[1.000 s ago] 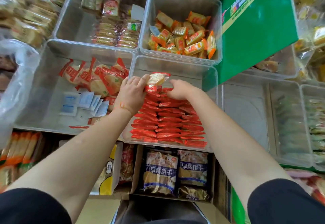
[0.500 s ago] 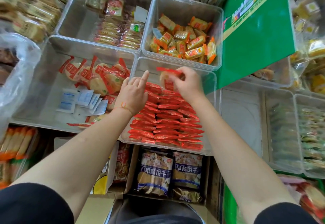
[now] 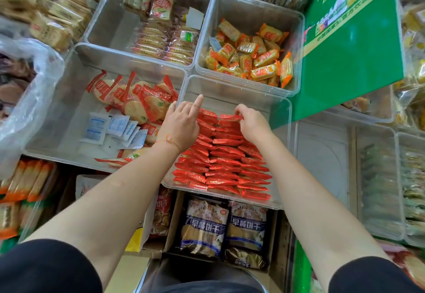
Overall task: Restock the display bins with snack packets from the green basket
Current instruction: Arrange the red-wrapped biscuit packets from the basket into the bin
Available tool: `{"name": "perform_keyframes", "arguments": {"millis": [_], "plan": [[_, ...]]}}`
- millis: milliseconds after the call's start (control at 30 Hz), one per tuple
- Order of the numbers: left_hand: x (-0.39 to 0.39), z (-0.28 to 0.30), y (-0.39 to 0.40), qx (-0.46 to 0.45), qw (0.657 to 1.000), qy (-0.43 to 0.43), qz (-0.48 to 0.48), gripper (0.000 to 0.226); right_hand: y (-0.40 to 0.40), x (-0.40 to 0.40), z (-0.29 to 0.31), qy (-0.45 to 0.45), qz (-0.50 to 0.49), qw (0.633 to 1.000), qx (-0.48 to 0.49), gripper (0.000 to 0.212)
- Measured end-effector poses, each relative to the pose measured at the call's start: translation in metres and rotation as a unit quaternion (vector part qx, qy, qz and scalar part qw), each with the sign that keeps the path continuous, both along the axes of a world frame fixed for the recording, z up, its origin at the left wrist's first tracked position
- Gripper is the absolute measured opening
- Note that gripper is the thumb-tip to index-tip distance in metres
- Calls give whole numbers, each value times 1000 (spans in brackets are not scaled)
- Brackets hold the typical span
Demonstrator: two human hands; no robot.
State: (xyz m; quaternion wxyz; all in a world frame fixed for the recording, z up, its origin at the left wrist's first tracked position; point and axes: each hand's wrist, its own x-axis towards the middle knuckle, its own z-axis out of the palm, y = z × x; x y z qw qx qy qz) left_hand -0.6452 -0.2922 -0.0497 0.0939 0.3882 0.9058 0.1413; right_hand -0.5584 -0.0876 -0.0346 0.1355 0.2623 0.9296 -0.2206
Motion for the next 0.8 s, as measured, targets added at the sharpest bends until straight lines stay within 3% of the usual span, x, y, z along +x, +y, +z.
{"name": "perform_keyframes", "arguments": {"millis": [200, 333, 467, 633, 800], "plan": [[0, 1, 0, -5, 1000, -6, 1, 69, -10, -11, -10, -82, -14, 996, 21, 47], [1, 3, 1, -15, 1000, -4, -3, 70, -12, -11, -13, -124, 0, 992, 22, 42], [2, 4, 1, -22, 1000, -4, -5, 70, -18, -9, -13, -147, 15, 988, 32, 56], [1, 2, 0, -21, 1000, 6, -16, 70, -38, 6, -12, -46, -22, 997, 55, 68], [3, 2, 2, -13, 999, 23, -21, 66, -71, 33, 3, 65, -40, 995, 60, 55]]}}
